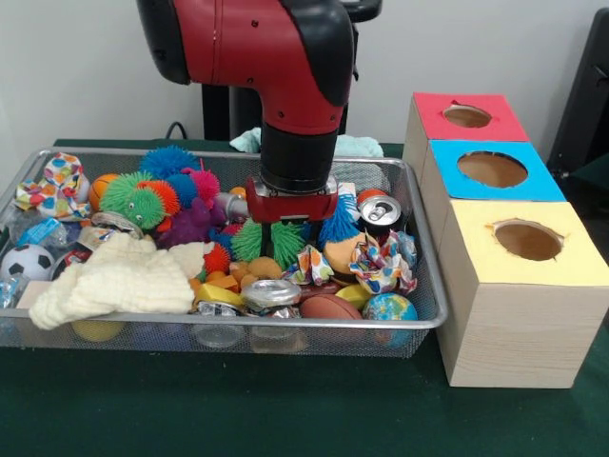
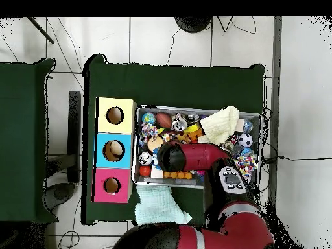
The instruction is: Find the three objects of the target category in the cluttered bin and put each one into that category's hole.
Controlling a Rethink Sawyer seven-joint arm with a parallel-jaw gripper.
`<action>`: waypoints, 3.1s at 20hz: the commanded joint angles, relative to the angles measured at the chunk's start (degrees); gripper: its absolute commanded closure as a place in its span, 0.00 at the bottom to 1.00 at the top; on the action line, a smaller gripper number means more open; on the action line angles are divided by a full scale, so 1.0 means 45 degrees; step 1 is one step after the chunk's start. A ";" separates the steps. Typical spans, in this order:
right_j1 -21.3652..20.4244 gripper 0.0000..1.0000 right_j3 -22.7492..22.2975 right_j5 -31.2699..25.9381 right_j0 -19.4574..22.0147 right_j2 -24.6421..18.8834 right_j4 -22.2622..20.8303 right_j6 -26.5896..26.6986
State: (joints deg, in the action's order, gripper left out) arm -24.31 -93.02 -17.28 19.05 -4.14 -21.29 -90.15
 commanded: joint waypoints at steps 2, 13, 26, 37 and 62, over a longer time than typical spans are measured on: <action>0.1796 0.00 0.0852 -0.2876 0.0960 -0.2047 0.0128 0.1191; 0.0607 0.00 -0.0085 -0.3335 0.1498 -0.3683 0.0869 0.0367; -0.2623 0.00 -0.1541 -0.1449 0.0754 -0.4632 -0.0414 0.0613; -0.2729 0.00 -0.1683 -0.1662 0.0954 -0.5465 -0.0968 0.1128; -0.2398 0.00 -0.1603 -0.1197 0.0076 -0.2594 -0.1752 -0.2466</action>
State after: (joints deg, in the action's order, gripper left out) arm -34.99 -97.98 -25.89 21.24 -22.19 -26.37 -90.15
